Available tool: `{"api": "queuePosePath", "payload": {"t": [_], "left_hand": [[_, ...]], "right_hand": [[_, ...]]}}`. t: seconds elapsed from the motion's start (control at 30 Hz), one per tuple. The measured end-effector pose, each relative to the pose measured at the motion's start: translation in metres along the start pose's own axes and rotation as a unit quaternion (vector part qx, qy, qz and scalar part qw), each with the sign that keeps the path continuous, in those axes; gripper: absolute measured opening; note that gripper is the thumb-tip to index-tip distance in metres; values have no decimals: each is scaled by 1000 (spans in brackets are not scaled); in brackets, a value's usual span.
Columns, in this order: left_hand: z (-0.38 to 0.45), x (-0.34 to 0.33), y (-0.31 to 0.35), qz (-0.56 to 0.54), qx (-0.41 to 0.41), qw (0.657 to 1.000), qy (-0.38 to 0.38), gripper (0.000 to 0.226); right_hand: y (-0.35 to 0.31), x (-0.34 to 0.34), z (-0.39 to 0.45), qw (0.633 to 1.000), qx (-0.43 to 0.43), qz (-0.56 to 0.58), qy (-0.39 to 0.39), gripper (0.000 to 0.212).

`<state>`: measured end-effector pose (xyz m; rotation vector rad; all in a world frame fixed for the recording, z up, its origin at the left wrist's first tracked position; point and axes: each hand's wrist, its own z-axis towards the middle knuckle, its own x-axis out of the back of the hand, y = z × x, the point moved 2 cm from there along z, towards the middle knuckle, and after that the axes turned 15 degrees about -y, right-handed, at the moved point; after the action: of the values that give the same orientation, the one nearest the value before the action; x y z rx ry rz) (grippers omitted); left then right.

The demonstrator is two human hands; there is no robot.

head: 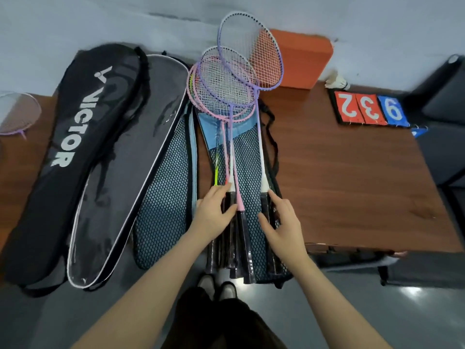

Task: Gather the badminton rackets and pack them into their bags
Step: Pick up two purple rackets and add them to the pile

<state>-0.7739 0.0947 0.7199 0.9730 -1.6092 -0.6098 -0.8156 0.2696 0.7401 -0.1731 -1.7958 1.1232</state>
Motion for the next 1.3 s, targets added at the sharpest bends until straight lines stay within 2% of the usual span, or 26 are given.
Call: {"api": "queuePosePath", "payload": {"t": [0.2, 0.3, 0.4, 0.53, 0.7, 0.8, 0.97, 1.1, 1.3], "left_hand": [[-1, -8, 0, 31, -5, 999, 15, 53], [-1, -8, 0, 42, 12, 999, -1, 51], [0, -9, 3, 84, 26, 996, -13, 50], [0, -12, 6, 175, 31, 984, -17, 52], [-4, -12, 7, 248, 28, 968, -2, 50], [-9, -5, 13, 264, 8, 964, 28, 40], [-40, 15, 18, 267, -27, 960, 81, 38], [-81, 40, 10, 226, -15, 967, 113, 44], [-165, 91, -37, 178, -9, 974, 139, 44]], "right_hand": [[7, -6, 12, 998, 10, -47, -33, 54], [15, -18, 22, 996, 4, -65, -59, 52], [29, -22, 27, 998, -14, -46, -38, 45], [45, -25, 27, 991, -44, -112, -59, 45], [49, -24, 26, 990, -61, -120, -46, 38], [41, -20, 24, 992, -57, -105, -35, 34], [15, -12, 13, 999, 3, -35, -6, 28], [-19, -27, -2, 998, 45, 31, -15, 28], [-84, -87, -22, 992, 113, -4, -54, 25]]}}
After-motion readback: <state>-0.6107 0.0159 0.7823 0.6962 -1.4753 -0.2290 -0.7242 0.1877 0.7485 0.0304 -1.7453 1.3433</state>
